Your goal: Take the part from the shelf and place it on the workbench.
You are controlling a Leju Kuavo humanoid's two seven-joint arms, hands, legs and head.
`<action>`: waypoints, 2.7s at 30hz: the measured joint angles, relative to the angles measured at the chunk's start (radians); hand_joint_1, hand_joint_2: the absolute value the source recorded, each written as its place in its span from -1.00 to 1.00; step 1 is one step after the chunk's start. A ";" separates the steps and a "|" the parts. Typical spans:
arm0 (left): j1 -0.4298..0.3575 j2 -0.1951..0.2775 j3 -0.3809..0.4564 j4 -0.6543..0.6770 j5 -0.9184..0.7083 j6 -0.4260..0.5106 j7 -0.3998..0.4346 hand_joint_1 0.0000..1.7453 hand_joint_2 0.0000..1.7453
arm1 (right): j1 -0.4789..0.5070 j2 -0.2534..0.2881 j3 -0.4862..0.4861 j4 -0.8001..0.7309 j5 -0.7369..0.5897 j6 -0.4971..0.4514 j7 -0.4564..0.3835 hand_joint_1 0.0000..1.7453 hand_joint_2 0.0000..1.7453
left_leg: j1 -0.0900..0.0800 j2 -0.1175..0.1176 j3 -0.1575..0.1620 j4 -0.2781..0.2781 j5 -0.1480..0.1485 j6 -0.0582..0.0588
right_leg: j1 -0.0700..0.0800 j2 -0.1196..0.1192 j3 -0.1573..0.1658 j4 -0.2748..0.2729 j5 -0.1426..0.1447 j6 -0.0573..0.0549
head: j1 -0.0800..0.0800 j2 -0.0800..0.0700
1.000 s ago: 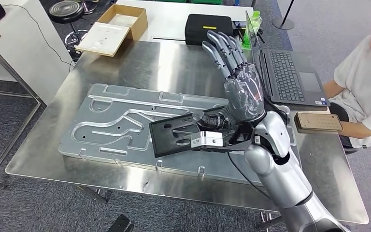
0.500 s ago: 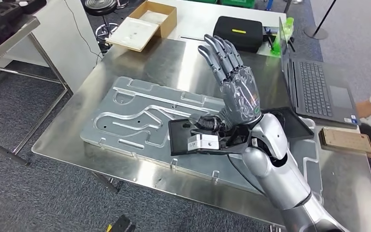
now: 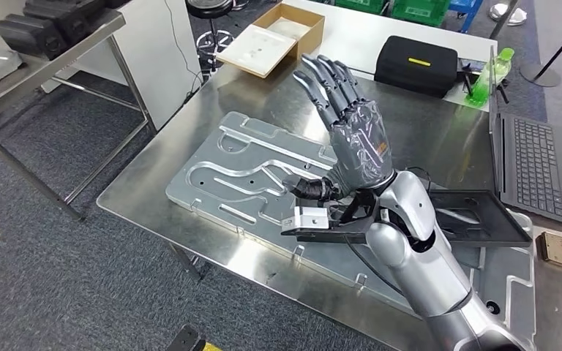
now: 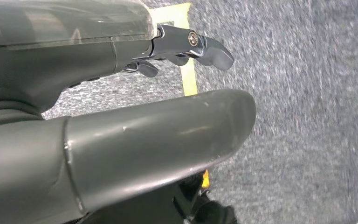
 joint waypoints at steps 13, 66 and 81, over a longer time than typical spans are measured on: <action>0.004 0.000 0.000 0.000 -0.001 0.000 0.002 -1.00 -1.00 | -0.006 -0.001 0.010 -0.002 0.002 0.001 0.001 -1.00 -1.00 | 0.005 0.127 -0.028 0.080 -0.027 -0.039 | 0.003 -0.139 0.018 -0.019 -0.003 -0.022 | -0.005 0.000; 0.035 0.023 -0.001 0.000 -0.024 0.018 0.056 -1.00 -1.00 | 0.050 -0.012 0.008 -0.005 -0.010 -0.036 0.002 -1.00 -1.00 | 0.003 0.017 -0.025 0.041 -0.027 -0.033 | -0.010 -0.047 0.012 -0.017 0.002 -0.018 | -0.009 0.000; 0.023 0.053 -0.011 0.000 -0.038 0.007 0.054 -1.00 -1.00 | 0.067 -0.004 0.008 -0.007 -0.035 -0.054 -0.022 -1.00 -1.00 | -0.004 0.128 0.007 -0.017 0.004 0.004 | 0.006 -0.158 0.028 0.012 -0.048 0.006 | -0.010 0.000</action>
